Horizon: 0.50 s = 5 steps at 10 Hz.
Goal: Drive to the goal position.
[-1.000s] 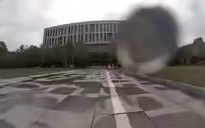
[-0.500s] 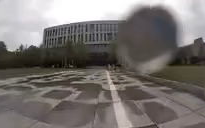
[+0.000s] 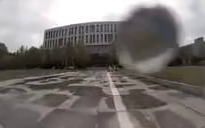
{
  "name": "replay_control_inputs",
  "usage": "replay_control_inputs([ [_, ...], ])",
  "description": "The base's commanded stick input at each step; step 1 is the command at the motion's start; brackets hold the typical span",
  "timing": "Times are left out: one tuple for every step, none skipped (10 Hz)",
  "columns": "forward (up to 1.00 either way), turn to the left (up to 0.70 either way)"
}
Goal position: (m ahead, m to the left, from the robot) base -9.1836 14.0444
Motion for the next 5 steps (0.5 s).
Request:
replay_control_inputs([
  [0.7, 0.0],
  [0.7, 0.0],
  [0.7, 0.0],
  [0.7, 0.0],
  [0.7, 0.0],
])
